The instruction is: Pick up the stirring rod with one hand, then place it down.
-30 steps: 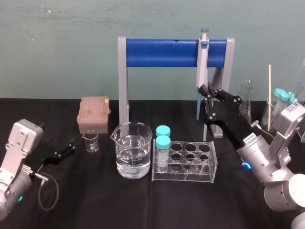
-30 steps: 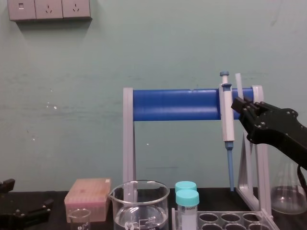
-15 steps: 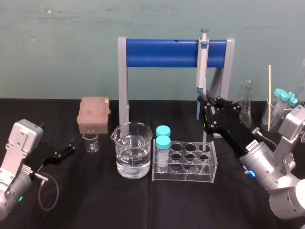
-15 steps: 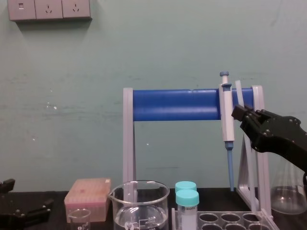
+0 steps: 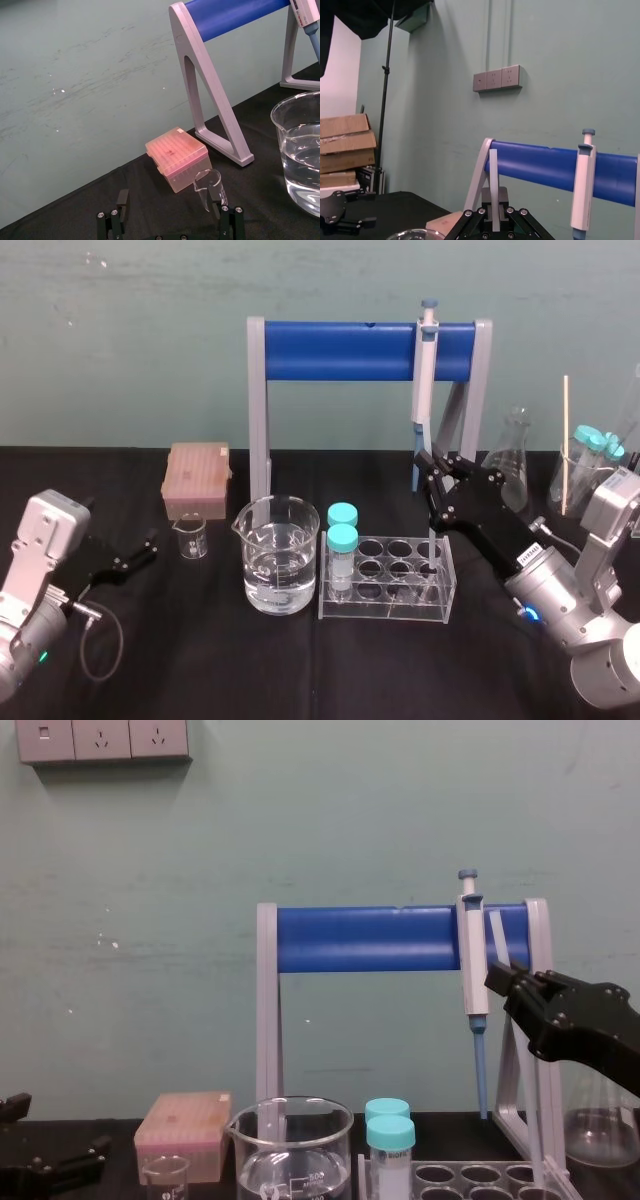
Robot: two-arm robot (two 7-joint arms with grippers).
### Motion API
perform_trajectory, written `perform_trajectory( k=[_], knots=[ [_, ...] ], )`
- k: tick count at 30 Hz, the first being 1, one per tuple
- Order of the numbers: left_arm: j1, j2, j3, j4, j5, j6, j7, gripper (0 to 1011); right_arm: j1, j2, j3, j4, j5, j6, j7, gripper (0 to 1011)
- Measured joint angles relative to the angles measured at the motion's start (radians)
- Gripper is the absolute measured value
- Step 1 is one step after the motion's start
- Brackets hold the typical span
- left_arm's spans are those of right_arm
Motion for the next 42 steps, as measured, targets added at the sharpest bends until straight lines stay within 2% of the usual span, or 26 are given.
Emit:
perform_trajectory(
  k=[14, 25, 33, 42],
  knots=[
    [0.000, 0.000, 0.000, 0.000, 0.000, 0.000, 0.000, 1000, 0.023, -0.007, -0.006, 0.069, -0.003, -0.027, 0.021, 69],
    [0.000, 0.000, 0.000, 0.000, 0.000, 0.000, 0.000, 1000, 0.067, -0.021, -0.024, 0.187, 0.006, -0.054, 0.070, 69],
    [0.000, 0.000, 0.000, 0.000, 0.000, 0.000, 0.000, 1000, 0.078, -0.023, -0.028, 0.220, 0.006, -0.036, 0.076, 69],
    [0.000, 0.000, 0.000, 0.000, 0.000, 0.000, 0.000, 1000, 0.075, -0.022, -0.028, 0.217, 0.006, -0.014, 0.070, 69]
  ],
)
